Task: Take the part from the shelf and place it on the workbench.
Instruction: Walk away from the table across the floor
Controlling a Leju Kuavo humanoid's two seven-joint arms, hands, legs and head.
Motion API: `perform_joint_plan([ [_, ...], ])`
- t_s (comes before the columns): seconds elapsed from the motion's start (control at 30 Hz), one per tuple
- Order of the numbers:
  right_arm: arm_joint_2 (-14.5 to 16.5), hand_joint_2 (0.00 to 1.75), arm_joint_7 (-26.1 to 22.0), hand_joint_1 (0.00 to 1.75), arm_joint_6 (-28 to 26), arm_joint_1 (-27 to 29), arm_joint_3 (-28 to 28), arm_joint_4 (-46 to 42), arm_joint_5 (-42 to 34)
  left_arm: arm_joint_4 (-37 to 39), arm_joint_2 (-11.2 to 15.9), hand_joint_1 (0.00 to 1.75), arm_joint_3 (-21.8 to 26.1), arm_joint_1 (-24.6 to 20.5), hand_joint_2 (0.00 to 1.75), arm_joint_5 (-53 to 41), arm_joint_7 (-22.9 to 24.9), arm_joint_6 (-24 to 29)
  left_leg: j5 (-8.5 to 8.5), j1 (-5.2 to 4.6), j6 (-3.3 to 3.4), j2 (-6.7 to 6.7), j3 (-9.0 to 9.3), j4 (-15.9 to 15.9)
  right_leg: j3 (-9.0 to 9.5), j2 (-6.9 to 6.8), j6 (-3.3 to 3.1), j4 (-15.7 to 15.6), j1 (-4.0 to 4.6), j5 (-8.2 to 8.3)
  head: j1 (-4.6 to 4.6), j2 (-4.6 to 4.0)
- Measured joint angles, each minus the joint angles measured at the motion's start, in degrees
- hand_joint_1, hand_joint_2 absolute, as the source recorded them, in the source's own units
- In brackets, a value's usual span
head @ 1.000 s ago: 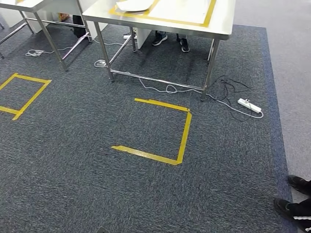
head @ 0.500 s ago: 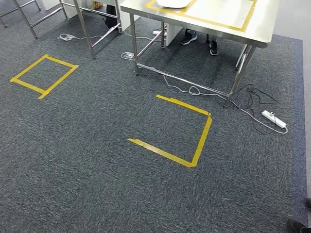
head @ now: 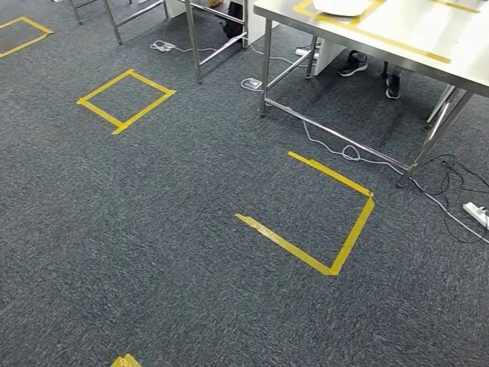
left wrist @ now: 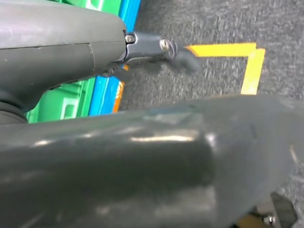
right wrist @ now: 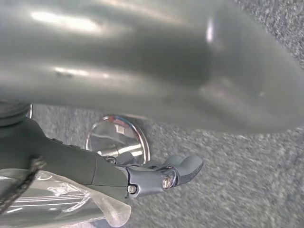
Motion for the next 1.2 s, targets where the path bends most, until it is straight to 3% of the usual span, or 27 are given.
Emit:
perform_joint_plan([
  [0.07, 0.1, 0.0, 0.0, 0.0, 0.0, 0.0, 0.0, 0.0, 0.0, 0.0, 0.1, 0.0, 0.0, 0.1, 0.0, 0.1, 0.0, 0.0, -1.85, -0.05, -0.76, 2.66, -1.29, 2.5, 0.61, -1.73, 0.2, -1.2, -0.42, 0.61, -0.34, 0.0],
  [0.13, 0.1, 0.0, 0.0, 0.0, 0.0, 0.3, 0.0, 0.0, 0.0, 0.0, 0.2, 0.0, 0.0, -0.2, 0.0, 0.2, 0.0, -0.1, -5.68, 0.41, -1.72, 5.76, -4.51, 9.3, 0.89, -3.73, 0.22, -1.6, -0.54, 0.6, -0.68, 0.0],
  [0.2, 0.1, 0.0, 0.0, 0.0, 0.1, 0.4, 0.0, 0.1, 0.0, 0.0, 0.3, 0.0, 0.1, -0.2, 0.0, 0.4, 0.0, -0.2, -7.57, 1.08, -2.68, 6.58, -7.18, 14.9, 0.91, -5.72, 0.39, -1.5, -0.61, 0.33, -0.69, 0.0],
  [0.23, 0.1, 0.0, 0.1, 0.0, 0.1, 0.3, 0.0, 0.1, 0.0, 0.0, 0.3, 0.0, 0.2, -0.1, 0.0, 0.6, 0.0, -0.3, -6.91, 1.39, -3.07, 6.81, -7.14, 15.0, 0.94, -6.57, 0.59, -1.4, -0.71, 0.15, -0.69, 0.0],
  [0.27, 0.1, 0.0, 0.1, 0.0, 0.1, 0.3, 0.0, 0.1, 0.0, 0.0, 0.3, 0.0, 0.4, -0.1, 0.0, 0.7, 0.0, -0.4, -5.26, 1.65, -3.39, 7.18, -5.95, 12.8, 1.01, -7.36, 0.86, -1.2, -0.85, -0.09, -0.71, 0.0],
  [0.33, 0.1, 0.0, 0.1, 0.0, 0.0, 0.2, 0.0, 0.1, -0.1, 0.0, 0.3, 0.0, 0.7, -0.1, 0.0, 0.7, -0.1, -0.4, -1.66, 1.74, -3.6, 9.24, -1.84, 5.2, 1.12, -8.78, 1.61, -0.6, -0.98, -0.8, -0.75, 0.0],
  [0.4, 0.1, 0.0, 0.1, 0.0, 0.0, 0.1, 0.0, 0.1, -0.1, 0.0, 0.3, 0.0, 1.0, -0.2, 0.0, 0.7, -0.1, -0.4, -0.42, 1.49, -2.77, 10.64, 0.59, 0.7, 1.11, -9.88, 2.48, -0.1, -0.83, -1.53, -0.52, 0.0],
  [0.47, 0.1, 0.0, 0.1, 0.0, 0.0, -0.2, 0.0, 0.1, -0.1, 0.0, 0.3, 0.0, 1.3, -0.1, 0.0, 0.7, -0.2, -0.4, -0.62, 1.24, -1.52, 9.95, 0.62, 0.2, 1.65, -10.74, 3.21, -0.1, -0.82, -1.85, -0.29, 0.0],
  [0.57, 0.1, 0.0, 0.0, 0.0, 0.0, -0.5, 0.0, 0.1, -0.1, 0.0, 0.3, 0.0, 1.5, 0.1, 0.0, 0.7, -0.2, -0.4, -0.25, 1.42, -0.37, 8.7, 0.72, -0.3, 1.84, -9.79, 4.05, 0.3, -1.19, -2.78, -0.25, 0.0],
  [0.7, 0.1, 0.0, 0.0, 0.0, 0.0, -0.5, 0.0, 0.1, -0.1, 0.0, 0.2, 0.0, 1.5, 0.1, 0.0, 0.7, -0.2, -0.4, -0.1, 1.51, -0.11, 8.33, 0.76, -0.4, 1.28, -7.92, 4.21, 1.6, -1.27, -3.9, -0.08, 0.0],
  [0.77, 0.1, 0.0, 0.0, 0.0, 0.0, -0.3, 0.0, 0.1, -0.1, 0.0, 0.2, 0.0, 1.6, 0.0, 0.0, 0.7, -0.2, -0.5, 0.01, 1.53, 0.13, 6.72, 0.62, -0.4, -2.26, -5.55, 4.24, 8.3, -1.4, -6.23, 0.13, 0.0],
  [0.8, 0.1, 0.0, 0.0, 0.0, 0.0, -0.2, 0.0, 0.1, -0.1, 0.0, 0.2, 0.0, 1.7, -0.1, 0.0, 0.7, -0.2, -0.6, 0.04, 1.55, 0.23, 5.3, 0.59, -0.4, -3.89, -4.29, 4.23, 10.6, -1.5, -6.23, 0.23, 0.0],
  [0.83, 0.1, 0.0, 0.0, 0.0, 0.0, -0.1, 0.0, 0.2, -0.1, 0.0, 0.1, 0.0, 1.8, -0.1, 0.0, 0.7, -0.2, -0.7, 0.03, 1.55, 0.19, 3.85, 0.62, -0.4, -4.63, -3.44, 4.18, 10.8, -1.62, -5.01, 0.26, 0.0],
  [0.9, 0.1, 0.0, 0.0, 0.0, 0.0, 0.0, 0.0, 0.2, 0.0, 0.0, 0.1, 0.0, 1.8, -0.2, 0.0, 0.7, -0.2, -0.8, 0.0, 1.56, -0.26, 1.71, 0.61, -0.2, -2.53, -0.76, 4.06, 4.6, -2.01, -1.41, 0.25, 0.0],
  [0.97, 0.1, 0.0, 0.1, 0.0, 0.0, 0.0, 0.1, 0.2, 0.0, 0.0, 0.1, 0.0, 1.8, -0.2, 0.0, 0.7, -0.2, -0.8, 0.19, 1.55, -1.03, 0.35, 0.22, 0.0, -1.05, 1.03, 3.95, 1.5, -2.15, -0.78, 0.21, 0.0],
  [1.03, 0.1, 0.0, 0.1, 0.0, 0.0, -0.1, 0.1, 0.2, 0.0, 0.0, 0.1, 0.0, 1.9, -0.1, 0.0, 0.7, -0.2, -0.8, 0.49, 1.69, -1.81, -0.81, -0.24, 0.0, -0.88, 0.06, 3.47, 1.5, -2.04, -0.65, 0.19, 0.0],
  [1.1, 0.0, 0.0, 0.0, 0.0, 0.0, -0.2, 0.1, 0.2, 0.0, 0.0, 0.1, 0.0, 2.1, 0.1, 0.0, 0.6, -0.2, -0.8, -0.48, 1.67, -2.26, 0.71, -1.04, 1.3, -0.77, -1.43, 2.6, 1.4, -2.06, -0.37, 0.03, 0.0],
  [1.13, 0.0, 0.0, 0.0, 0.0, 0.0, -0.1, 0.1, 0.2, 0.0, 0.0, 0.1, 0.0, 2.2, 0.0, 0.0, 0.6, -0.2, -0.8, -1.98, 1.59, -2.4, 2.46, -2.14, 3.7, -0.75, -2.37, 2.2, 1.2, -2.03, -0.3, -0.12, 0.0],
  [1.2, 0.0, 0.0, 0.0, 0.0, 0.0, 0.1, 0.1, 0.2, 0.0, 0.0, 0.1, 0.0, 2.4, -0.2, 0.0, 0.6, -0.2, -0.8, -5.99, 1.48, -2.57, 5.81, -5.67, 11.6, -0.77, -4.39, 1.69, 1.2, -1.55, -0.4, -0.37, 0.0],
])
